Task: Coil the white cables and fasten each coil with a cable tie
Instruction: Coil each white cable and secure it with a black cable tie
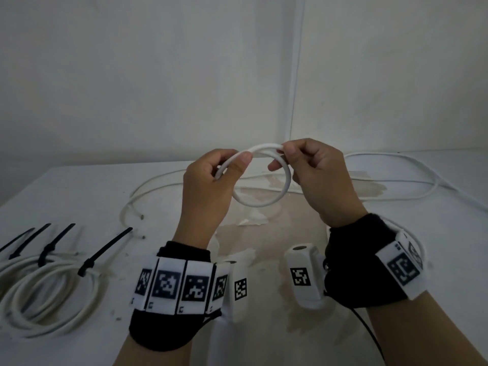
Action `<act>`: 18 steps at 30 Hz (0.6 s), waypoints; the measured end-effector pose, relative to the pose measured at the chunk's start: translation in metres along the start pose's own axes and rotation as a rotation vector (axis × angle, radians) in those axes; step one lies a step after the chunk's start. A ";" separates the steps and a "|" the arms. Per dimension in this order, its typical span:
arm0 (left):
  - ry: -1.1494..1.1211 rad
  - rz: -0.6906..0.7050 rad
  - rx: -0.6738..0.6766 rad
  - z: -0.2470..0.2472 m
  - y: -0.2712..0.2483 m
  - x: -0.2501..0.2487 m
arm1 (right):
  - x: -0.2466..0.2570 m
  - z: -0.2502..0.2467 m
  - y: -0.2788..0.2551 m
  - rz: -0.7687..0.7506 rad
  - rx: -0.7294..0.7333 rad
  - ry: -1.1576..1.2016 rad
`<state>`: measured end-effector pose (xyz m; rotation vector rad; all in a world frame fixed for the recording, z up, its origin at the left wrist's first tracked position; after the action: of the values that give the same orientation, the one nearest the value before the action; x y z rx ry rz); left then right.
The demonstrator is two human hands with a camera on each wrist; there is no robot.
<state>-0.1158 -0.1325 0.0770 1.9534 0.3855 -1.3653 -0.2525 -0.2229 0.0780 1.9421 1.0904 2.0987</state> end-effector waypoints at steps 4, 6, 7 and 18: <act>-0.015 -0.004 0.060 0.002 0.003 -0.005 | 0.003 -0.005 0.005 -0.030 -0.028 0.007; 0.017 0.024 0.101 0.004 0.004 -0.008 | 0.000 -0.006 0.005 -0.024 -0.034 0.005; 0.037 0.041 0.105 0.004 0.003 -0.009 | -0.001 -0.006 0.006 -0.024 -0.035 0.000; 0.094 0.110 0.022 0.001 0.003 -0.008 | -0.002 -0.003 0.005 -0.037 0.011 -0.037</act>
<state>-0.1177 -0.1340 0.0848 2.0311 0.3040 -1.2163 -0.2527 -0.2292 0.0794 1.9419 1.1238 2.0343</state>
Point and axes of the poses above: each hand's wrist, its own y-axis towards the middle knuckle, its own z-axis out of the palm, x = y × z, the point moved 9 cm from there along y, towards the middle knuckle, and after that the axes turned 7 degrees about -z, right-handed, at the moved point
